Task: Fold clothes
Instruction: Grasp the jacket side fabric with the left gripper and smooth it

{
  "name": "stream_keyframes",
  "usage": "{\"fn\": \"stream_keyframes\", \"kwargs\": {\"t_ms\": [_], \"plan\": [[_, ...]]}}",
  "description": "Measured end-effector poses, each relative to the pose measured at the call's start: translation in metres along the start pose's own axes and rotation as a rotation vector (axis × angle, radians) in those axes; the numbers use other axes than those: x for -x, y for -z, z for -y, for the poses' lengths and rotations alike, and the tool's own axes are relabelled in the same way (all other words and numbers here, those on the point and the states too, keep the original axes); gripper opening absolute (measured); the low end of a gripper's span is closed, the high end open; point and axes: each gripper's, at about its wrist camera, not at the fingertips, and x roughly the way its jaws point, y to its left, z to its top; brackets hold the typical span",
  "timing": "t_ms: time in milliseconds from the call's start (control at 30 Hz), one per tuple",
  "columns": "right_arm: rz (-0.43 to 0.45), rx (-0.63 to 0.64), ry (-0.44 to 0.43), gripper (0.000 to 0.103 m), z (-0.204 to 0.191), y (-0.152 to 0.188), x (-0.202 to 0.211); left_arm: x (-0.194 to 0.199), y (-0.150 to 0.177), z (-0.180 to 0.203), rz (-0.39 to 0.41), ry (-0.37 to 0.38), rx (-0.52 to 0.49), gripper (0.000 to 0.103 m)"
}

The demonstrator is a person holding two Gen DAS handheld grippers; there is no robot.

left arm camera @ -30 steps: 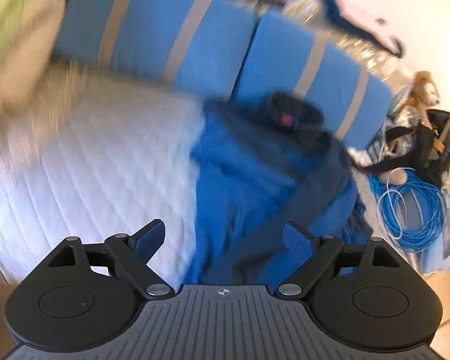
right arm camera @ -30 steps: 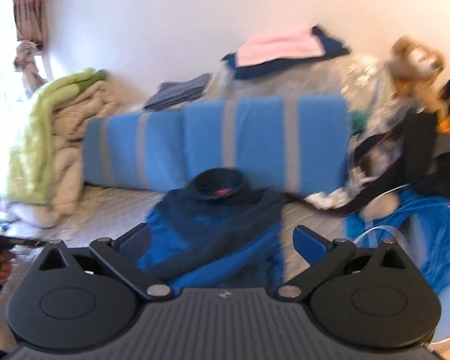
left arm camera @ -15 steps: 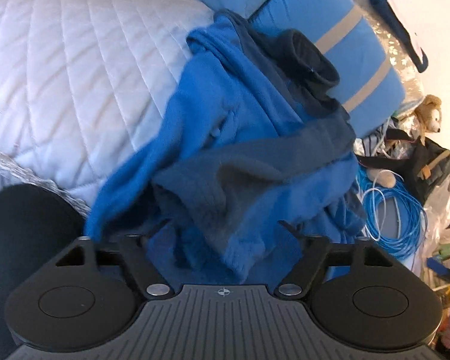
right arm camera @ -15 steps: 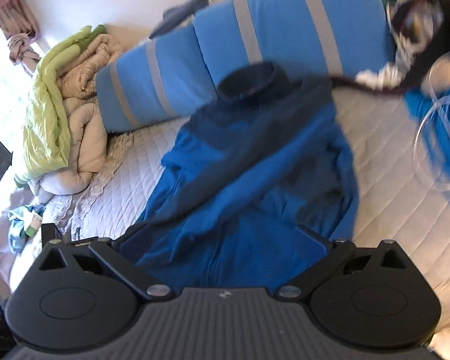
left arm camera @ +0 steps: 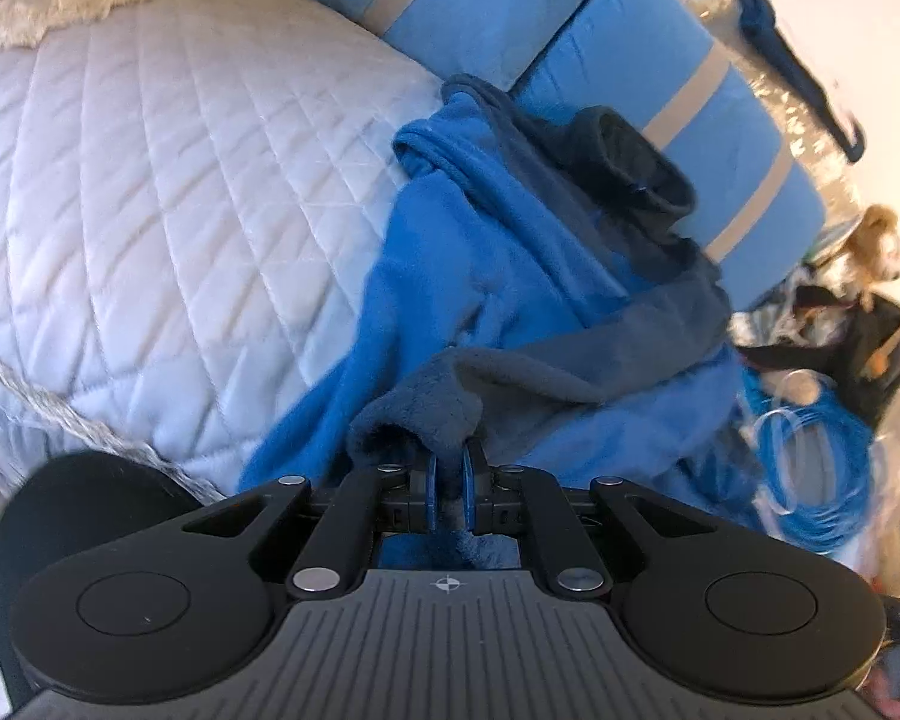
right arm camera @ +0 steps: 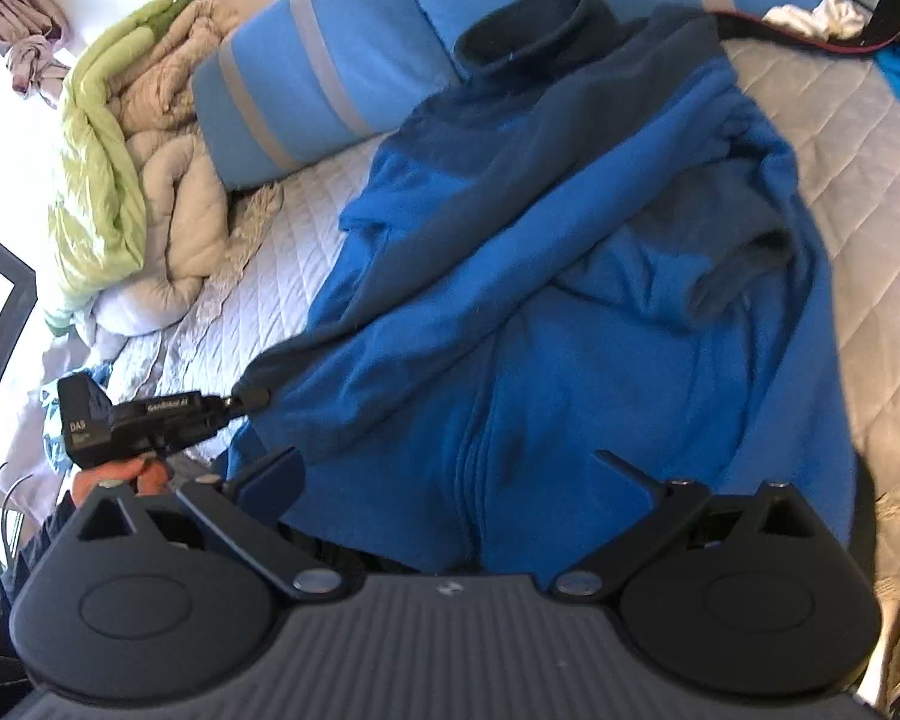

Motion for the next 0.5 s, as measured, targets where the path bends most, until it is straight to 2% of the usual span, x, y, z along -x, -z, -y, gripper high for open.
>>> {"fn": "stream_keyframes", "kwargs": {"t_ms": [167,333,400,433,467,500], "plan": [[-0.020,0.019,-0.022,0.103,-0.009,0.006,-0.010,-0.004,0.001,0.001,0.026,-0.067,-0.048,0.013],[-0.029,0.026,-0.042,0.103,-0.015,0.011,-0.016,0.000,0.010,0.009,0.064,-0.103,-0.104,0.016],[-0.033,0.025,-0.046,0.103,-0.015,0.013,-0.018,0.004,0.009,0.006,0.038,-0.115,-0.049,0.028],[-0.034,0.024,-0.046,0.103,-0.015,0.013,-0.018,0.006,0.009,0.004,0.023,-0.121,-0.018,0.042],[-0.035,0.021,-0.047,0.103,-0.015,0.013,-0.018,0.008,0.009,0.002,0.012,-0.112,0.004,0.047],[-0.035,0.017,-0.049,0.103,-0.014,0.014,-0.018,0.010,0.010,-0.001,0.003,-0.096,0.023,0.047]]}}
